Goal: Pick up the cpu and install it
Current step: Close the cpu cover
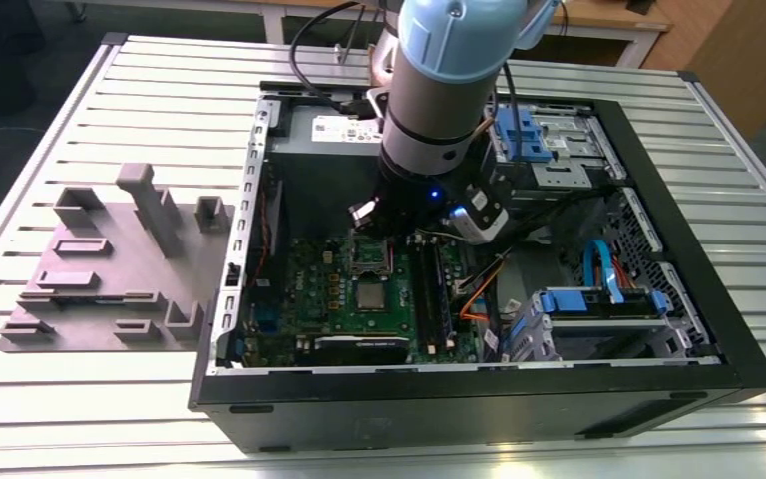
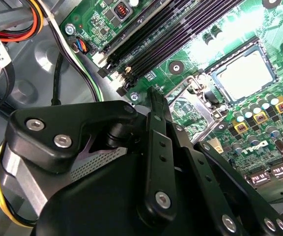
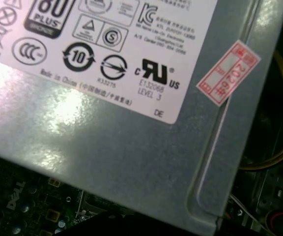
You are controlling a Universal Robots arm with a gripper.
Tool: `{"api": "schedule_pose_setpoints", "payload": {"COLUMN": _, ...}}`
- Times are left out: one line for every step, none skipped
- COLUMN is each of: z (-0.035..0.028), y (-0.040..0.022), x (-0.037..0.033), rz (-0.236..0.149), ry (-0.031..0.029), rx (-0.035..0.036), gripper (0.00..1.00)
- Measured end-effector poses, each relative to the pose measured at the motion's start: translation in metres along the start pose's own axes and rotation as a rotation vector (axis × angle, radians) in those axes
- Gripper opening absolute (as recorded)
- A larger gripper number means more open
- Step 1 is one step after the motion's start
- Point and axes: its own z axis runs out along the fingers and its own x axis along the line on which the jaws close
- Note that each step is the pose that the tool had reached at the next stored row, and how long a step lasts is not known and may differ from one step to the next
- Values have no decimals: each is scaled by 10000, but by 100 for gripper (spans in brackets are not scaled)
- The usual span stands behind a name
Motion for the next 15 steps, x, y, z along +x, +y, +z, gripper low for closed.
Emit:
{"api": "schedule_pose_setpoints", "payload": {"z": 0, "y": 2, "x": 3, "rz": 1, "ry": -2, "rx": 1, "gripper": 10}}
{"api": "schedule_pose_setpoints", "payload": {"z": 0, "y": 3, "x": 8, "rz": 0, "ry": -3, "rx": 1, "gripper": 10}}
{"api": "schedule_pose_setpoints", "payload": {"z": 1, "y": 6, "x": 16, "rz": -1, "ry": -6, "rx": 2, "gripper": 10}}
{"api": "schedule_pose_setpoints", "payload": {"z": 1, "y": 9, "x": 25, "rz": -3, "ry": -12, "rx": 4, "gripper": 10}}
{"api": "schedule_pose_setpoints", "payload": {"z": 1, "y": 11, "x": 30, "rz": -4, "ry": -15, "rx": 5, "gripper": 10}}
{"api": "schedule_pose_setpoints", "payload": {"z": 1, "y": 12, "x": 32, "rz": -2, "ry": -13, "rx": 4, "gripper": 10}}
{"api": "schedule_pose_setpoints", "payload": {"z": 1, "y": 12, "x": 32, "rz": -2, "ry": -13, "rx": 5, "gripper": 10}}
{"api": "schedule_pose_setpoints", "payload": {"z": 1, "y": 12, "x": 33, "rz": -1, "ry": -13, "rx": 5, "gripper": 10}}
{"api": "schedule_pose_setpoints", "payload": {"z": 0, "y": 11, "x": 33, "rz": -1, "ry": -14, "rx": 4, "gripper": 10}}
{"api": "schedule_pose_setpoints", "payload": {"z": -3, "y": 11, "x": 34, "rz": -1, "ry": -14, "rx": 5, "gripper": 10}}
{"api": "schedule_pose_setpoints", "payload": {"z": -6, "y": 10, "x": 34, "rz": 0, "ry": -13, "rx": 5, "gripper": 10}}
{"api": "schedule_pose_setpoints", "payload": {"z": -12, "y": 9, "x": 35, "rz": 0, "ry": -12, "rx": 6, "gripper": 10}}
{"api": "schedule_pose_setpoints", "payload": {"z": -18, "y": 8, "x": 35, "rz": -1, "ry": -13, "rx": 5, "gripper": 10}}
{"api": "schedule_pose_setpoints", "payload": {"z": -25, "y": 6, "x": 36, "rz": -1, "ry": -13, "rx": 6, "gripper": 10}}
{"api": "schedule_pose_setpoints", "payload": {"z": -31, "y": 3, "x": 37, "rz": -1, "ry": -13, "rx": 5, "gripper": 10}}
